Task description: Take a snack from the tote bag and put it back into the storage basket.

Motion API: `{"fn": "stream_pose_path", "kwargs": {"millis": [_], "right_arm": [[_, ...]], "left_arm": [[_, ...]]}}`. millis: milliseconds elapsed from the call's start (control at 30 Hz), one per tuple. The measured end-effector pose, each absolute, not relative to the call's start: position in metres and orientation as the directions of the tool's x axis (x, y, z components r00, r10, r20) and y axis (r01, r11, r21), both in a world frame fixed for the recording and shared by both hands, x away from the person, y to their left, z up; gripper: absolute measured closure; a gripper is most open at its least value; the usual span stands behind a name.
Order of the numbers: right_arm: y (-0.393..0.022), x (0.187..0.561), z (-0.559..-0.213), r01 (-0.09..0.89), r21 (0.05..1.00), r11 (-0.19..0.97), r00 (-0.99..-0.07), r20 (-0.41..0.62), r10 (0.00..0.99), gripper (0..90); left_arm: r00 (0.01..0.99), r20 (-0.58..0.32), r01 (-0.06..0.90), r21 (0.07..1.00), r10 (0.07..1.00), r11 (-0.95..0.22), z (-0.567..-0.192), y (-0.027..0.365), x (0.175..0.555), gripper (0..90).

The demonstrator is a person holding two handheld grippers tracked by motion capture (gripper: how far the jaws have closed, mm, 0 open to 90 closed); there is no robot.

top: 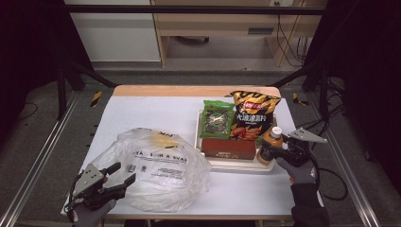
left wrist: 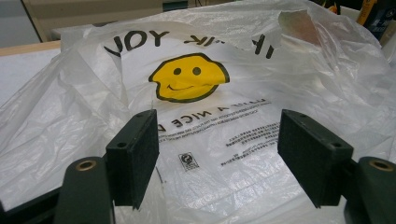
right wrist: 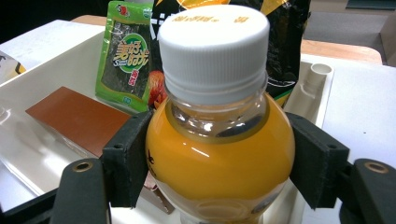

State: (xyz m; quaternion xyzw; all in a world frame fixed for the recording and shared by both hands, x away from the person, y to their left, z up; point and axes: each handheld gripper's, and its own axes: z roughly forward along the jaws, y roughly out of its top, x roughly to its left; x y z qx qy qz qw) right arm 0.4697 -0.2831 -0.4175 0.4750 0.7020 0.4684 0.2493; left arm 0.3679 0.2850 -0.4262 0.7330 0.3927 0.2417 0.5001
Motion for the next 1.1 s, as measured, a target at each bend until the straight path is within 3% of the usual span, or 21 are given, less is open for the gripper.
{"fn": "stream_pose_path", "kwargs": {"millis": [167,533,1100], "right_arm": [[-0.283,0.468,-0.418,0.424,0.899,0.111,-0.423,0.088,0.902,29.4],[-0.279,0.452,-0.409,0.365,0.925,0.103,-0.403,0.057,0.913,11.7],[-0.289,0.419,-0.414,0.378,0.924,0.058,-0.34,0.08,0.937,9.1]], "left_arm": [[0.573,-0.04,0.333,0.924,0.819,-0.188,-0.426,0.285,0.368,28.7],[0.567,-0.047,0.33,0.927,0.822,-0.175,-0.423,0.286,0.368,28.7],[0.551,-0.055,0.331,0.93,0.833,-0.158,-0.414,0.295,0.375,27.9]]}}
